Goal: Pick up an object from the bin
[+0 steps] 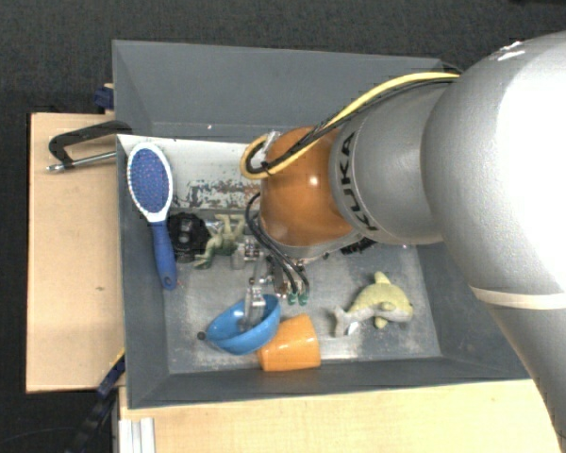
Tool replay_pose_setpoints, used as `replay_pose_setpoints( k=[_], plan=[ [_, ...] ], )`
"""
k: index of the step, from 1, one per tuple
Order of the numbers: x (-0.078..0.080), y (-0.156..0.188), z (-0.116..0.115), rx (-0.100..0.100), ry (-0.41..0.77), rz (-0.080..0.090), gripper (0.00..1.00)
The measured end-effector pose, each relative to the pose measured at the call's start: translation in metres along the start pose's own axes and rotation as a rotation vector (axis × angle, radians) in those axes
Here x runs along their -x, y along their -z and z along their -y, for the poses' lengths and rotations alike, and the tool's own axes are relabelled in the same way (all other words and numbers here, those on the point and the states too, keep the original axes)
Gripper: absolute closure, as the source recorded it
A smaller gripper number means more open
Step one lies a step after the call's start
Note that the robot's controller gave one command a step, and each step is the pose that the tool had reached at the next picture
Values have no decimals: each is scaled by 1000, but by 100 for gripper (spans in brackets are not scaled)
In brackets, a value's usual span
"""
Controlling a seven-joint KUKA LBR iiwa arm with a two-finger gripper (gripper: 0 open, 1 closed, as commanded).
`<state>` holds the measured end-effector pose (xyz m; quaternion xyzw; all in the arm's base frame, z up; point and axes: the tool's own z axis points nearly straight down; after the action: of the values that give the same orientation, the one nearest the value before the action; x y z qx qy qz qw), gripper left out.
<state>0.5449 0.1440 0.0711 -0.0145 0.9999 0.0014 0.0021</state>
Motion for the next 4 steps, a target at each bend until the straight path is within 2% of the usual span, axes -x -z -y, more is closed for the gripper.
replay_pose_setpoints(
  k=[1,2,3,4],
  plan=[
    [0,0,0,0,0,0,100],
    [0,0,0,0,0,0,0],
    [0,0,0,0,0,0,100],
    [0,0,0,0,0,0,0]
  ],
)
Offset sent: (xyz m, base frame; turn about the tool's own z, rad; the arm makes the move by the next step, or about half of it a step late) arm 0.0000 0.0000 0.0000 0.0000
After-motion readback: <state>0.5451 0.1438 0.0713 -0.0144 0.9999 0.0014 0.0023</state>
